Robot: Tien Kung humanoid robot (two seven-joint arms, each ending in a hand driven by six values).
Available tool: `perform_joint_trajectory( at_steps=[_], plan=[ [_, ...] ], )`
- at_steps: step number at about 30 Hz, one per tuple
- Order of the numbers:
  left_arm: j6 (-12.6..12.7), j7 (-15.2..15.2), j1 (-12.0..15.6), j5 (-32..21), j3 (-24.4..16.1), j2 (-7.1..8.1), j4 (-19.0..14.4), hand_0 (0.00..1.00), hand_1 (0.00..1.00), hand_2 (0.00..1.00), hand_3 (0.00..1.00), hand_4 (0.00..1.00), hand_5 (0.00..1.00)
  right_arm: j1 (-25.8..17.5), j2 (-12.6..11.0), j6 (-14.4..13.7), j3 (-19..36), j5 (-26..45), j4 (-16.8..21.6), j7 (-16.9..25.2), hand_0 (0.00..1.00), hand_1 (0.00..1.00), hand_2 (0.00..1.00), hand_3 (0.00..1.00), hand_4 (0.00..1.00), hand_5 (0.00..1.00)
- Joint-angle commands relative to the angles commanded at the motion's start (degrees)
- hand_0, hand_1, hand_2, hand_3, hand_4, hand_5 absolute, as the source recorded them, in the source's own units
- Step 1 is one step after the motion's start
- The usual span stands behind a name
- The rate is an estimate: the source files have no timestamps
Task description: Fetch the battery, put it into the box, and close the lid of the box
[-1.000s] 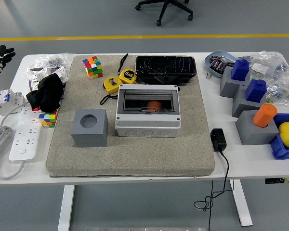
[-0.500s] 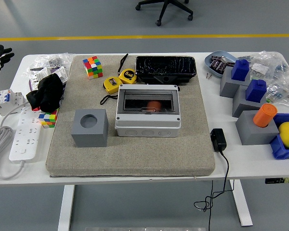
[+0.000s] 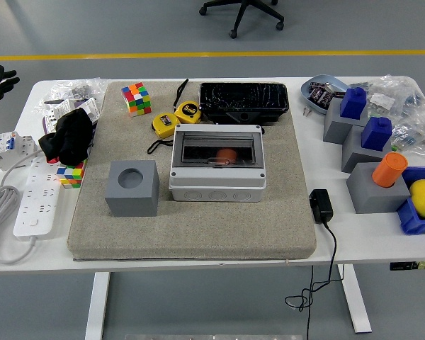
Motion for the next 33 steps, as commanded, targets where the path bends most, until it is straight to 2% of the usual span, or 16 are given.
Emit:
perform_joint_trajectory(
  at_steps=[33],
  plan=[
    [0.3, 0.0, 0.1, -0.2, 0.7, 0.4, 0.3, 0.96, 0.894, 0.823, 0.781, 0.998, 0.998, 0.0, -0.1, 0.0, -0.2, 0.2, 0.0, 0.0, 0.832, 0.823, 0.773, 0.808, 0.998, 0.998]
  ],
)
